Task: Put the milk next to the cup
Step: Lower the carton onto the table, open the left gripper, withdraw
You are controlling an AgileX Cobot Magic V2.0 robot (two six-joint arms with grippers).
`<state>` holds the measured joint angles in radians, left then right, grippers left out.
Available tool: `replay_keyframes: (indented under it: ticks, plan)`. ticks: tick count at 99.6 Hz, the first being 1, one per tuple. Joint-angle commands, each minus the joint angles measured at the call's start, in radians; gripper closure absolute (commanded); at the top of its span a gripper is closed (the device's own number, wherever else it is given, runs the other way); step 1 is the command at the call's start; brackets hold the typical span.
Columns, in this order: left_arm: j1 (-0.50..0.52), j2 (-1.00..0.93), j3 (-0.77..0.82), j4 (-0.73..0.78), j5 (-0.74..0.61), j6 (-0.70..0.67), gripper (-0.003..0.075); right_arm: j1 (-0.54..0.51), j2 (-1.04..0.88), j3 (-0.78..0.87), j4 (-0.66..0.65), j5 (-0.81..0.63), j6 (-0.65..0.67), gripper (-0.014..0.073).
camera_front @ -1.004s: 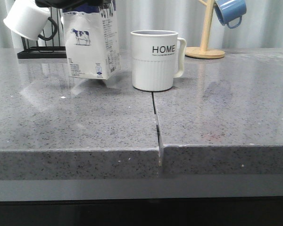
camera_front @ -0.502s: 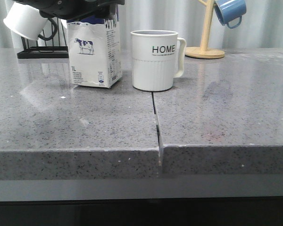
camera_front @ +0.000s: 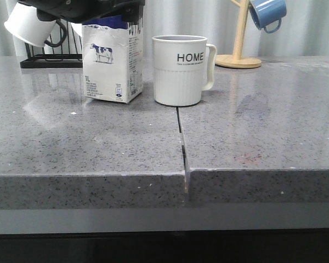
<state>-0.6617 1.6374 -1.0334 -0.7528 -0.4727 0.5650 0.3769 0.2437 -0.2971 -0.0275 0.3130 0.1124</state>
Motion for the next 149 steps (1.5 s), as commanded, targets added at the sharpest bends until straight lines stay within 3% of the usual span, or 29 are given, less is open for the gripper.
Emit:
replay_keyframes:
  ticks: [1, 27, 52, 67, 88, 98, 114, 149]
  plan:
    - [-0.015, -0.078, 0.0, 0.014, -0.061, 0.001, 0.0031, -0.001, 0.004, -0.027, 0.0, -0.07, -0.003, 0.0662]
    - [-0.028, -0.2, 0.108, 0.037, -0.061, 0.001, 0.0034, -0.001, 0.004, -0.027, 0.0, -0.07, -0.003, 0.0662]
    - [-0.009, -0.333, 0.225, 0.128, -0.063, -0.038, 0.011, -0.001, 0.004, -0.027, 0.0, -0.07, -0.003, 0.0662]
    - [0.063, -0.405, 0.285, 0.241, -0.022, -0.168, 0.0164, -0.001, 0.004, -0.027, 0.0, -0.07, -0.003, 0.0662]
    - [0.222, -0.49, 0.301, 0.515, 0.198, -0.382, 0.0341, -0.001, 0.004, -0.027, 0.0, -0.07, -0.003, 0.0662]
    - [0.289, -0.534, 0.301, 0.62, 0.3, -0.461, 0.05, -0.001, 0.004, -0.027, 0.0, -0.07, -0.003, 0.0662]
    - [0.368, -0.633, 0.346, 0.639, 0.37, -0.465, 0.0743, -0.001, 0.004, -0.027, 0.0, -0.07, -0.003, 0.0662]
    - [0.551, -0.868, 0.455, 0.704, 0.536, -0.589, 0.0741, -0.001, 0.004, -0.027, 0.0, -0.07, -0.003, 0.0662]
